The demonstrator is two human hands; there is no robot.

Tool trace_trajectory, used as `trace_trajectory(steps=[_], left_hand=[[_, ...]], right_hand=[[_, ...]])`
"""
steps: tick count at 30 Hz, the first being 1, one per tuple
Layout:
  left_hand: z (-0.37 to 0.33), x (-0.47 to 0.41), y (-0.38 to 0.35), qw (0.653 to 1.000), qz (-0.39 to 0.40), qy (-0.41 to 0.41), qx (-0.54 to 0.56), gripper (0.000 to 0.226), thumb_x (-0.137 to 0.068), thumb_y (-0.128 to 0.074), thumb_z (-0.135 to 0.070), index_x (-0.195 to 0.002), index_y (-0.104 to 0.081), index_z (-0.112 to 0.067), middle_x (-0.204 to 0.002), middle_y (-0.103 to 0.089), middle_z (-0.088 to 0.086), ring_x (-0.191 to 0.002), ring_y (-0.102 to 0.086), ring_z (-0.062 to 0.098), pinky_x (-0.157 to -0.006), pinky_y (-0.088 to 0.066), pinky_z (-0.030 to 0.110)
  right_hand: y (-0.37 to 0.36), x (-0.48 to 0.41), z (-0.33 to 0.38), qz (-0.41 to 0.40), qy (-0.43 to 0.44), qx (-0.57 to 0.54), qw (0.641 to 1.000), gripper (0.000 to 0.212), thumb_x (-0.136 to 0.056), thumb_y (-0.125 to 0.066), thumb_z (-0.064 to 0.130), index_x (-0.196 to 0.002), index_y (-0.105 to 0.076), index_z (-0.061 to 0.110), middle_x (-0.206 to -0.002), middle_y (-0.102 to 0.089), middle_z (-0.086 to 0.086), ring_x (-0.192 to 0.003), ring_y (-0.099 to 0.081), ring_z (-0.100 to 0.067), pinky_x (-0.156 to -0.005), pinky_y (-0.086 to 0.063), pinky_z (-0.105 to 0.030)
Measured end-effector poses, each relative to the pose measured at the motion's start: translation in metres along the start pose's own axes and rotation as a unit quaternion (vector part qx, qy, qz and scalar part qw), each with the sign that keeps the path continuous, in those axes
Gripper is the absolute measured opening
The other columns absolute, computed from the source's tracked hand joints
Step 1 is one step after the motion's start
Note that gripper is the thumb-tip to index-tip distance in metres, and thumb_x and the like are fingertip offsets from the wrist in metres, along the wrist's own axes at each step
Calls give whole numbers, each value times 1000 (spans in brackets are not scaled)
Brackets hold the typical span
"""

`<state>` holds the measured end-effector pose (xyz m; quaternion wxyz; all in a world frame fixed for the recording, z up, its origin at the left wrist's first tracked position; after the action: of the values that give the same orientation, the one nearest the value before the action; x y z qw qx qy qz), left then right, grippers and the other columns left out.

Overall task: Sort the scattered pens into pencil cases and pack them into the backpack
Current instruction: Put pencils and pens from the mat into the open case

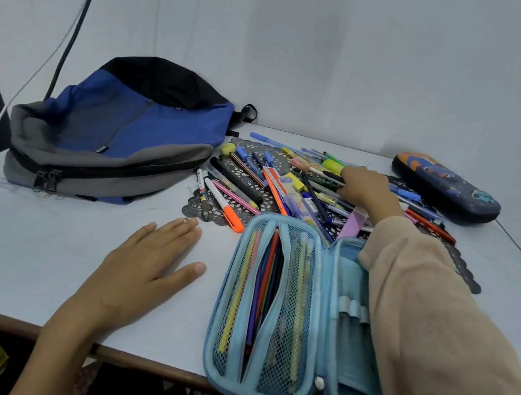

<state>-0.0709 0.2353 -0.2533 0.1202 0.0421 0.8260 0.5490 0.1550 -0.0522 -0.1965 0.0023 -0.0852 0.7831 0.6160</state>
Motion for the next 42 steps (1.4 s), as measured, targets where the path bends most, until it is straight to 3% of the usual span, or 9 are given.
trace_trajectory(steps=[7, 15, 17, 21, 24, 27, 30, 36, 42], left_hand=[[1, 0, 0, 1000, 2, 2, 0, 86, -76, -9, -81, -152, -18, -41, -155, -4, -30, -135, 8, -23, -113, 10, 11], [-1, 1, 1, 1000, -6, 5, 10, 88, -74, -10, -82, -151, -22, -40, -150, -5, -33, -131, 8, -28, -109, 12, 6], [0, 0, 2, 1000, -10, 5, 14, 88, -74, -11, -82, -151, -22, -41, -150, -4, -34, -130, 7, -28, -109, 12, 6], [0, 2, 1, 999, -15, 4, 32, 84, -75, -15, -83, -149, -25, -44, -151, -9, -34, -134, 3, -26, -112, 7, 10], [7, 3, 3, 986, -27, 54, 156, 68, -80, -38, -82, -141, -38, -53, -150, -26, -34, -142, -13, -10, -120, -10, 28], [0, 3, 15, 865, -76, 110, 484, 42, -87, -60, -53, -128, -59, -41, -136, -56, -20, -131, -46, 2, -111, -35, 36], [-25, -3, 30, 733, -173, 128, 645, 34, -100, -42, -25, -129, -59, -21, -126, -66, -7, -121, -58, 6, -110, -36, 31], [-115, -49, 7, 352, -35, 163, 921, 36, -95, -42, -18, -118, -60, 3, -118, -67, 20, -118, -57, 30, -109, -37, 43], [-159, -76, -8, 275, -10, 219, 936, 35, -102, -38, -22, -90, -62, 1, -75, -68, 17, -80, -59, 25, -72, -47, 34]], right_hand=[[6, 9, 1, -28, -11, -21, 999, 26, -93, -46, 16, -113, -57, 4, -115, -61, -17, -103, -58, -36, -80, -41, -37], [45, 9, -27, -176, -90, -319, 927, 27, -100, -43, 28, -109, -45, 2, -91, -53, -15, -78, -50, -32, -65, -36, -38], [56, 9, -31, -173, -89, -522, 831, 17, -100, -45, 23, -104, -45, 6, -83, -53, -9, -68, -53, -26, -61, -43, -37], [79, 22, -24, -98, -30, -853, 512, 15, -99, -43, 3, -87, -47, 11, -60, -48, -1, -46, -49, -16, -48, -47, -26], [99, 40, -11, -43, 23, -918, 393, 17, -102, -46, 21, -86, -48, 15, -53, -38, 4, -41, -32, -10, -41, -30, -20], [116, 61, 7, -24, 48, -922, 384, 38, -97, -48, 48, -72, -40, 20, -53, -23, 6, -40, -22, -9, -37, -20, -21], [132, 84, 30, -11, 67, -926, 371, 45, -96, -46, 53, -66, -33, 22, -50, -22, 6, -38, -22, -9, -36, -19, -21], [138, 123, 80, 18, 115, -920, 374, 39, -97, -56, 29, -64, -38, 17, -46, -33, 4, -34, -29, -9, -34, -25, -19], [123, 140, 91, 0, 131, -866, 483, 45, -94, -62, 30, -60, -38, 13, -51, -32, -4, -41, -31, -16, -41, -29, -24]])
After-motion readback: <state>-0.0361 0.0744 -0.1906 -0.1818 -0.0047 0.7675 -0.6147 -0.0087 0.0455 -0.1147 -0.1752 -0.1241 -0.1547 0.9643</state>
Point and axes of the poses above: each hand's wrist, its own x-axis away from the middle knuckle, its own y-axis out of the back of the hand, z = x × y, the point moved 6 cm from there along -x, towards the middle knuckle
